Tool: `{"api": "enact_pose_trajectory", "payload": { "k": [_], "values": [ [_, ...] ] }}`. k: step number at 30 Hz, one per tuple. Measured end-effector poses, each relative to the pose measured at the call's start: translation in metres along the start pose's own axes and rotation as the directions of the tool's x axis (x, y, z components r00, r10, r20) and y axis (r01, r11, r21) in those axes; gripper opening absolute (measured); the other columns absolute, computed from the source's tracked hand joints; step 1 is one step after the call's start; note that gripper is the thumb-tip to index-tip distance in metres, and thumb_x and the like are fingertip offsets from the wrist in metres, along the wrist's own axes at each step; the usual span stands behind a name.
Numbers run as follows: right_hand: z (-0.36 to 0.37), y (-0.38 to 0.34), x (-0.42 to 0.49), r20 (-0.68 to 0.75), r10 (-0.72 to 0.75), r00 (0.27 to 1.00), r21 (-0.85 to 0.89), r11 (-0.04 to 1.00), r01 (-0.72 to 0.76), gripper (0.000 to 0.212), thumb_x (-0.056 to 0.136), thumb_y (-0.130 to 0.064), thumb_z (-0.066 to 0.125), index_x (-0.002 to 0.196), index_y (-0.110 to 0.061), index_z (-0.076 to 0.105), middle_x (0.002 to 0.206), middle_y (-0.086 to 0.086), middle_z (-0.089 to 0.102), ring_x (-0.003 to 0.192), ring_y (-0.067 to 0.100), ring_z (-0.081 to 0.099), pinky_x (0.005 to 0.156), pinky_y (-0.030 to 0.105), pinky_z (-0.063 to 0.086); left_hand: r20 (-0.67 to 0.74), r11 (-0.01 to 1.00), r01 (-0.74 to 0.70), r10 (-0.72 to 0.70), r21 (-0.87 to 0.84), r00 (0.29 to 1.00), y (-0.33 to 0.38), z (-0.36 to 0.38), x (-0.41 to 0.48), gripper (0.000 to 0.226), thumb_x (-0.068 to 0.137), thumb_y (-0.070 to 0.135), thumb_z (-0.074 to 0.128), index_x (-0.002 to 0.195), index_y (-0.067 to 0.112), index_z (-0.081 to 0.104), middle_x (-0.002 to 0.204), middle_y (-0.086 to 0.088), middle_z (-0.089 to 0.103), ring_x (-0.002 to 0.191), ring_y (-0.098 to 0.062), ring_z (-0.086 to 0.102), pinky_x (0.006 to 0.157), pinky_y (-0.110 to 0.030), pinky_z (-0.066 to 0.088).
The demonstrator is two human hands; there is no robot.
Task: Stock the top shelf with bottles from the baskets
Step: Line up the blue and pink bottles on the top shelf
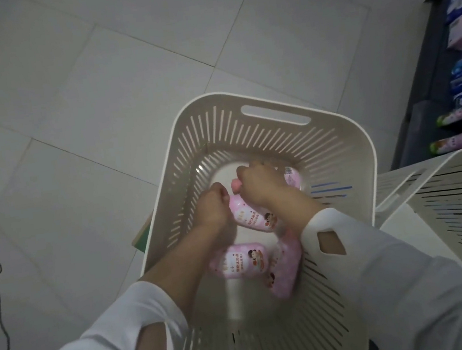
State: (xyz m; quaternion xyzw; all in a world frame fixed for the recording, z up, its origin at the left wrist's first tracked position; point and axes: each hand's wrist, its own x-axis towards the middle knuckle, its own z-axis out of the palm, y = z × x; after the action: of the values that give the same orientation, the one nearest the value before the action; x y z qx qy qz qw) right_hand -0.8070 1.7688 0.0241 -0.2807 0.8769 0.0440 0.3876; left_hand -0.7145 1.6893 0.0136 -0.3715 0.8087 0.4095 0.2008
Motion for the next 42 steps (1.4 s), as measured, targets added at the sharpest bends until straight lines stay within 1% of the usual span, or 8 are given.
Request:
{"api": "enact_pose_trajectory", "payload": {
  "k": [7, 12, 16, 18, 22, 30, 36, 42],
  "values": [
    [0.006, 0.009, -0.001, 0.092, -0.004, 0.996, 0.109, 0.994, -0.006, 0.038, 0.095, -0.031, 0.036, 0.13, -0.022, 0.049, 0.144, 0.009, 0.024, 0.139, 0.033, 0.015, 0.106, 0.07, -0.01, 0.075, 0.998, 0.055, -0.056, 0.017, 0.996, -0.001, 0.002, 0.004, 0.022, 0.086, -0.002, 0.044, 0.097, 0.005, 0.063, 0.102, -0.014, 0.06, 0.084, -0.022, 0.053, 0.068, -0.021, 0.036],
    [0.004, 0.017, -0.007, 0.101, -0.053, 0.993, -0.002, 0.999, 0.054, 0.031, 0.09, -0.022, 0.052, 0.12, -0.02, 0.051, 0.139, 0.012, 0.025, 0.136, 0.038, 0.017, 0.106, 0.073, 0.001, 0.073, 0.998, 0.026, -0.03, 0.063, 0.997, -0.009, 0.005, -0.007, 0.026, 0.086, 0.0, 0.046, 0.105, 0.002, 0.063, 0.111, -0.017, 0.058, 0.096, -0.028, 0.058, 0.077, -0.027, 0.042],
    [0.0, 0.016, -0.024, -0.143, -0.076, 0.987, -0.024, 0.997, 0.073, 0.02, 0.089, -0.019, 0.055, 0.108, -0.02, 0.061, 0.126, 0.011, 0.036, 0.125, 0.035, 0.031, 0.096, 0.048, 0.036, 0.035, 0.999, -0.038, 0.037, 0.024, 0.999, 0.002, -0.007, -0.018, 0.022, 0.092, 0.005, 0.048, 0.11, 0.0, 0.059, 0.104, -0.014, 0.062, 0.087, -0.017, 0.05, 0.071, -0.021, 0.035],
    [-0.006, 0.016, -0.032, -0.189, -0.1, 0.977, -0.061, 0.994, 0.09, 0.017, 0.09, -0.017, 0.054, 0.105, -0.019, 0.063, 0.123, 0.01, 0.043, 0.12, 0.033, 0.04, 0.081, 0.036, 0.038, 0.012, 0.998, -0.052, 0.052, 0.021, 0.999, 0.017, -0.013, -0.021, 0.022, 0.093, 0.011, 0.053, 0.111, 0.0, 0.057, 0.099, -0.011, 0.06, 0.086, -0.017, 0.049, 0.074, -0.022, 0.036],
    [-0.025, 0.026, -0.046, -0.232, -0.062, 0.971, -0.009, 0.998, 0.061, 0.017, 0.085, -0.008, 0.057, 0.097, -0.017, 0.066, 0.115, 0.008, 0.056, 0.109, 0.033, 0.056, 0.083, 0.036, 0.049, 0.054, 0.978, -0.162, 0.156, 0.132, 0.986, 0.043, -0.023, -0.029, 0.015, 0.085, 0.007, 0.061, 0.097, -0.001, 0.062, 0.087, -0.007, 0.057, 0.081, -0.02, 0.053, 0.07, -0.026, 0.039],
    [-0.04, 0.038, -0.104, -0.29, 0.076, 0.954, 0.312, 0.95, 0.019, 0.02, 0.094, -0.011, 0.047, 0.079, -0.024, 0.046, 0.07, -0.006, 0.047, 0.074, 0.018, 0.051, 0.055, 0.018, 0.034, 0.132, 0.847, -0.43, 0.41, 0.313, 0.902, 0.078, -0.059, -0.065, 0.023, 0.084, 0.003, 0.056, 0.106, 0.002, 0.063, 0.106, -0.017, 0.058, 0.096, -0.029, 0.058, 0.075, -0.026, 0.039],
    [-0.073, 0.012, -0.2, -0.431, 0.182, 0.884, 0.426, 0.905, 0.022, 0.008, 0.083, -0.005, 0.053, 0.085, -0.013, 0.055, 0.093, 0.005, 0.049, 0.082, 0.026, 0.054, 0.073, 0.032, 0.044, 0.195, 0.718, -0.619, 0.59, 0.319, 0.784, 0.112, -0.108, -0.127, 0.025, 0.082, 0.0, 0.055, 0.106, 0.0, 0.063, 0.108, -0.017, 0.062, 0.101, -0.03, 0.058, 0.078, -0.027, 0.04],
    [-0.087, -0.022, -0.303, -0.505, 0.375, 0.778, 0.561, 0.827, -0.035, 0.006, 0.079, -0.007, 0.055, 0.081, -0.012, 0.057, 0.085, 0.01, 0.063, 0.084, 0.031, 0.062, 0.076, 0.038, 0.049, 0.308, 0.591, -0.754, 0.689, 0.286, 0.656, 0.131, -0.156, -0.202, 0.016, 0.078, 0.009, 0.054, 0.091, 0.009, 0.064, 0.094, -0.012, 0.058, 0.09, -0.027, 0.058, 0.073, -0.025, 0.039]
  ]
}}
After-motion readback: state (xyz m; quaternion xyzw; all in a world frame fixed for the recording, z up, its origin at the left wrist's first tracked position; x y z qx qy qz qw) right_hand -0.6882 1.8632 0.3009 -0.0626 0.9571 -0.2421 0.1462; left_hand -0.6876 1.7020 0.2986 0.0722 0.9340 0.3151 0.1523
